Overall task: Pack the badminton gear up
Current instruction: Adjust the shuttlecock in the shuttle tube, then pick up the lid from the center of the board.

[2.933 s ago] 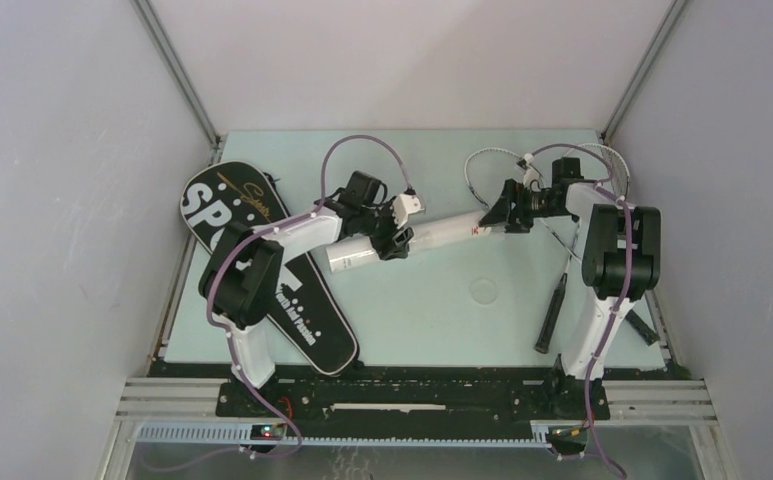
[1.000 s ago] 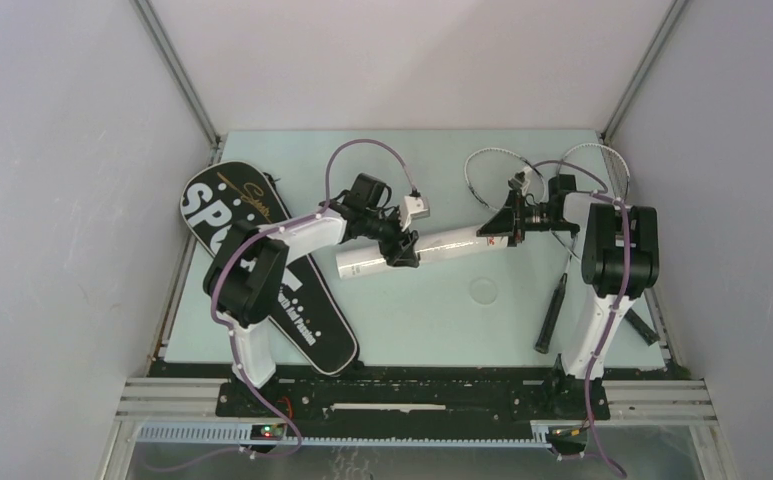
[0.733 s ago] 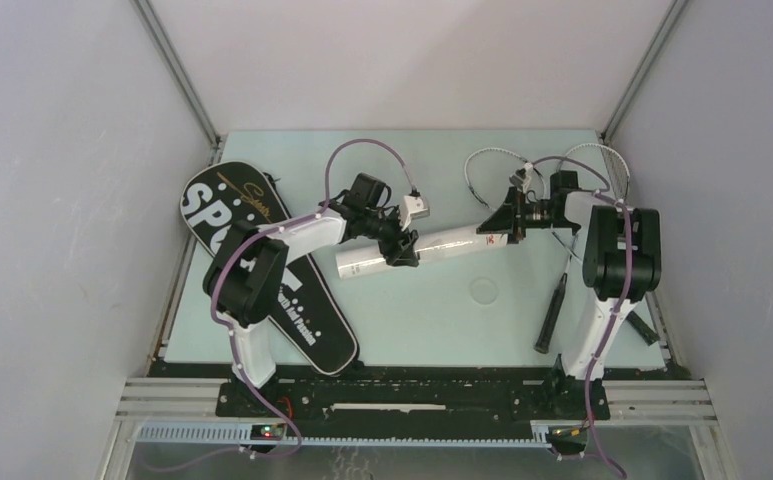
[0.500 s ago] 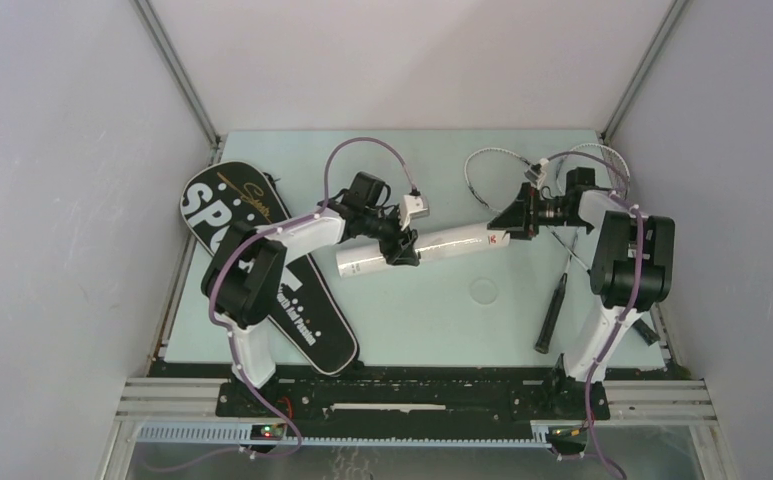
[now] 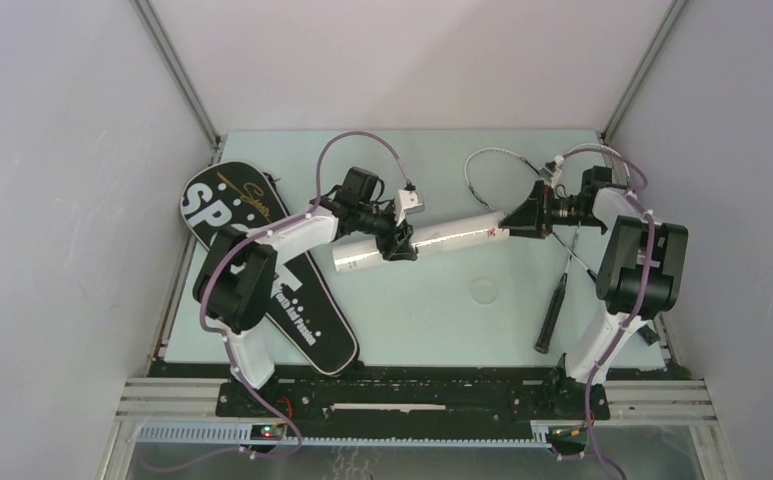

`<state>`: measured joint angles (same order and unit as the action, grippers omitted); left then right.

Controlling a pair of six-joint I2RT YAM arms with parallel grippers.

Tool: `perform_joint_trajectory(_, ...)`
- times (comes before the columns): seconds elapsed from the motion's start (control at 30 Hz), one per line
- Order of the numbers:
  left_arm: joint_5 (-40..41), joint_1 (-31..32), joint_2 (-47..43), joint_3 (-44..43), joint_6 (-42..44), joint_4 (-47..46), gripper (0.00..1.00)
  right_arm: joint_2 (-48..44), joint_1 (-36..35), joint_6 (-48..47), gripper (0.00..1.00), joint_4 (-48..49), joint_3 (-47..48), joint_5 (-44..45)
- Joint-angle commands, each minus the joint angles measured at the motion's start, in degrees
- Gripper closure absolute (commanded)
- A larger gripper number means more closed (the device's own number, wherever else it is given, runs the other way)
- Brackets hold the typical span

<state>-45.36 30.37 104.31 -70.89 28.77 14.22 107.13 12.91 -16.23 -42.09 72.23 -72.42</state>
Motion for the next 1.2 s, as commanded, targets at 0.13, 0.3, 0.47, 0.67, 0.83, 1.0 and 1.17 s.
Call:
perform_joint_trajectory(0.13, -1.84, -0.92, -6.62, 2.51, 2.99, -1.15, 0.63, -6.57, 5.65, -3.68, 0.00, -4.35, 3.45, -0.43)
perform_joint_trajectory(0.3, -1.14, -1.81, -9.12, 2.82, 3.04, 0.39, 0.63, -11.13, 7.08, -9.63, 0.07, -9.98, 3.15, 3.91)
perform_joint_trajectory(0.47, 0.36, -3.81, -12.53, 3.88, 2.82, 2.05, 0.63, -19.22, 6.49, -16.27, 0.18, -13.54, -1.90, 10.11)
perform_joint_trajectory(0.67, 0.39, -7.60, -17.49, 6.15, 1.09, 2.58, 0.63, -30.83, -3.83, -21.24, 0.24, -10.70, -12.02, 23.54)
perform_joint_trajectory(0.83, 0.02, -10.52, -20.79, 8.35, 0.52, 2.50, 0.63, -37.94, -21.56, -21.05, 0.25, -0.20, -22.44, 43.59)
perform_joint_trajectory(1.0, -0.34, -12.68, -22.89, 9.56, -0.01, 2.51, 0.63, -34.48, -32.57, -20.17, 0.34, 4.20, -24.51, 53.94)
perform_joint_trajectory(1.17, -0.53, -13.62, -24.12, 10.08, -0.42, 2.20, 0.63, -29.64, -38.14, -20.16, 0.38, 7.29, -25.10, 59.28)
